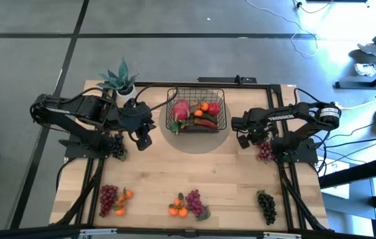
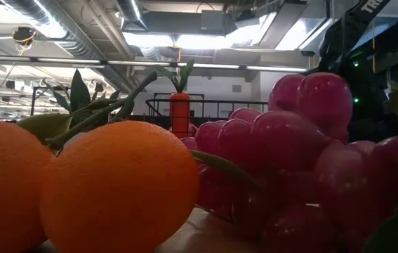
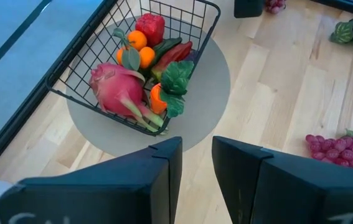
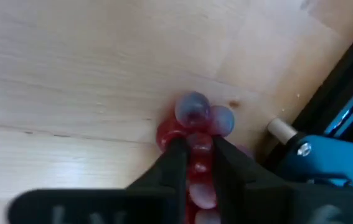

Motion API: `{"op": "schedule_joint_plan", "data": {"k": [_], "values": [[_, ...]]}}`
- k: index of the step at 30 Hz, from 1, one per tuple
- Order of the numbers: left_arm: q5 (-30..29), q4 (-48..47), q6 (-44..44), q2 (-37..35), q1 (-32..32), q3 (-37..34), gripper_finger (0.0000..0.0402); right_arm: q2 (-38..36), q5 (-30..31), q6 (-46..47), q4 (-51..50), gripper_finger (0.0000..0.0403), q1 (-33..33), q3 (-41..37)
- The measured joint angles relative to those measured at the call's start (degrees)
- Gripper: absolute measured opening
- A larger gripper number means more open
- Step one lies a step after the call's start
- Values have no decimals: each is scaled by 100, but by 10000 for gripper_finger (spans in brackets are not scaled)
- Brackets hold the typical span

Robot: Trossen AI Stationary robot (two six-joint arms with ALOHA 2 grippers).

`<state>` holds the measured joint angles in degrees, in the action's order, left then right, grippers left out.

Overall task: Build produce basket
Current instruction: Put the top right purple grapes into the black wire basket

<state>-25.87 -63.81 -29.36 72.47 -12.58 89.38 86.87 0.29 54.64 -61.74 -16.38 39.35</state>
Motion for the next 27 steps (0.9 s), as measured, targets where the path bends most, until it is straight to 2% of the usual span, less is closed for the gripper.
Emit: {"op": "schedule_joint_plan", "data": {"k": [4,13,18,27], "values": [[2,-2,2,0,0,0,78,0,106,-304,14,10,0,4],[0,-1,0,0,2,0,78,4,288,-895,-58,3,4,680],[0,0,0,0,2,0,78,4,337,-1297,-585,1,4,1408],[0,-2,0,0,2,0,78,4,722,-1702,-2169,0,7,2931]]}}
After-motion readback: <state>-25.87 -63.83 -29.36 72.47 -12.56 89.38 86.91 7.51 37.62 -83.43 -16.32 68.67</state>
